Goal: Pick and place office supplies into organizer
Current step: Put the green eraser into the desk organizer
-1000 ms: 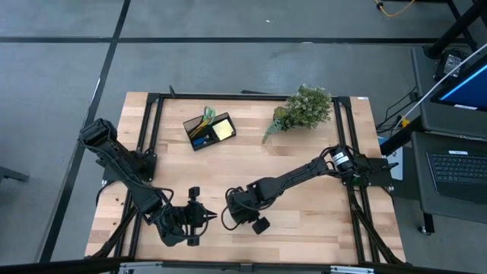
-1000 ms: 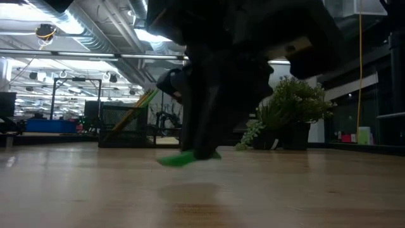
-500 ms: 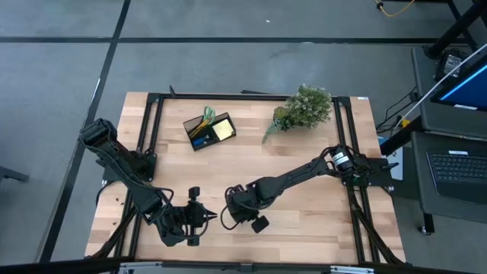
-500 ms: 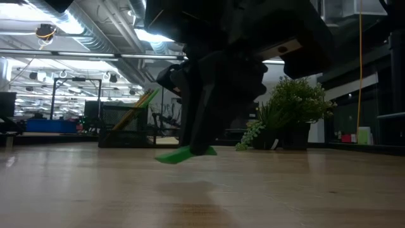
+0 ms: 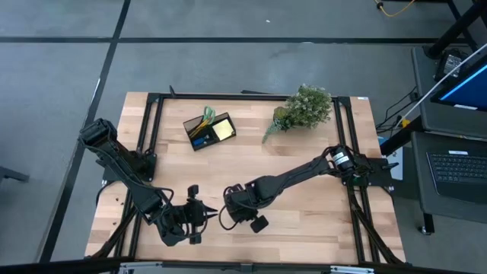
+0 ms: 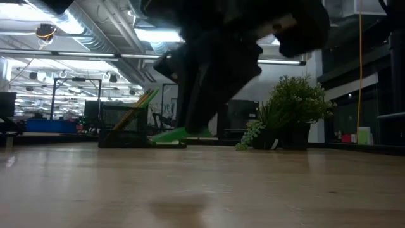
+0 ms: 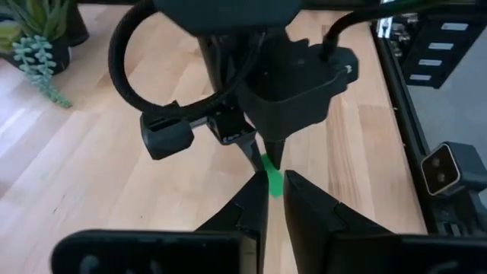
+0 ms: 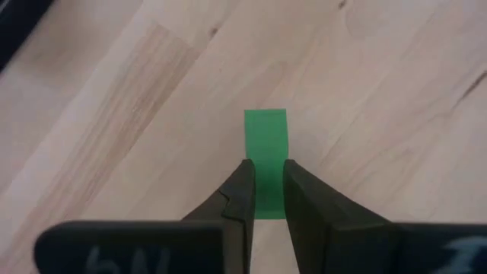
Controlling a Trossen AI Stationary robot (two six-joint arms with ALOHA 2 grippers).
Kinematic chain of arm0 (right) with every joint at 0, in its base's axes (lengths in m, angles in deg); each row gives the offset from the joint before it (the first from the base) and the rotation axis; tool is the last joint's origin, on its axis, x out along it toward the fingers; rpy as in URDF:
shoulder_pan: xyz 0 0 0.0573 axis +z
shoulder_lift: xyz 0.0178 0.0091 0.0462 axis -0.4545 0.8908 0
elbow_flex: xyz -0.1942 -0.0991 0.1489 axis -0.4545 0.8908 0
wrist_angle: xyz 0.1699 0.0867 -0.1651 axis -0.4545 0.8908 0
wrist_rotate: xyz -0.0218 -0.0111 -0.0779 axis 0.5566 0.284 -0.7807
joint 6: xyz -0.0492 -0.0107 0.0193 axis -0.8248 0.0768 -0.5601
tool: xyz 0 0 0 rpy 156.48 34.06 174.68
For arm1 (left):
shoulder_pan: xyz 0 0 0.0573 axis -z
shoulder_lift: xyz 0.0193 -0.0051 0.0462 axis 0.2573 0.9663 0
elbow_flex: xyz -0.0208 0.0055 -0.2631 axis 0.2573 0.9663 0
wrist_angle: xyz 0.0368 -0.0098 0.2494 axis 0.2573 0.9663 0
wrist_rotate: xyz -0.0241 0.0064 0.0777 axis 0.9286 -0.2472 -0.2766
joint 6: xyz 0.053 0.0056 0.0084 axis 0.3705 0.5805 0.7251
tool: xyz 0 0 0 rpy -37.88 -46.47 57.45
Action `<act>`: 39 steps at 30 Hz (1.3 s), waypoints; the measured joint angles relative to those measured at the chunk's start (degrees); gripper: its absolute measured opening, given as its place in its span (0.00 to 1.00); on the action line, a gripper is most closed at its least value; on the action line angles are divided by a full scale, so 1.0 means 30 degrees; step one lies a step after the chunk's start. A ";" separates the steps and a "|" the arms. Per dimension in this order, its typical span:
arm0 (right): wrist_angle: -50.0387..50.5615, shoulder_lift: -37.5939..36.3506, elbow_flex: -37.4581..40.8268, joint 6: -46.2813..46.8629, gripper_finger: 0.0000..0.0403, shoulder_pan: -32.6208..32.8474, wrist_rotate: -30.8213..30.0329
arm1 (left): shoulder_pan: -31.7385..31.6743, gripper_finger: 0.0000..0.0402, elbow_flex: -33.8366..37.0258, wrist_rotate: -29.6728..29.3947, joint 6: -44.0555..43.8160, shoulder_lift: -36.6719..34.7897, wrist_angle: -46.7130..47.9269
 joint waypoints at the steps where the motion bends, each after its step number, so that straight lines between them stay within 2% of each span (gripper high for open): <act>1: 0.0372 0.0000 -0.0293 0.0000 0.15 0.0000 0.0000 | 0.0000 0.10 0.0000 -0.0119 -0.0008 0.0004 0.0000; 7: 0.2303 -0.0033 -0.2075 0.0002 0.16 0.0000 0.0000 | 0.0000 0.15 0.0000 -0.0528 -0.0198 -0.0455 0.0705; 14: 0.3806 -0.0036 -0.3607 -0.0007 0.15 0.0000 -0.0014 | 0.0036 0.16 0.0000 -0.0677 -0.1195 -0.1995 0.3354; 20: 0.4241 -0.0029 -0.4157 -0.0845 0.14 -0.0007 -0.1980 | -0.0042 0.17 0.0000 -0.0678 -0.3265 -0.2565 0.5953; 26: 0.4218 -0.0029 -0.4162 -0.1706 0.14 -0.0007 -0.2794 | -0.0275 0.17 0.0000 0.0206 -0.6114 -0.2459 0.8988; 33: 0.4213 -0.0092 -0.4162 -0.2229 0.14 -0.0029 -0.4010 | -0.1289 0.17 0.0000 0.0133 -0.7394 -0.2459 0.9340; 39: 0.4282 -0.0469 -0.4162 -0.2317 0.14 -0.0044 -0.4341 | -0.2466 0.20 0.0000 0.1590 -0.7877 -0.2459 0.9034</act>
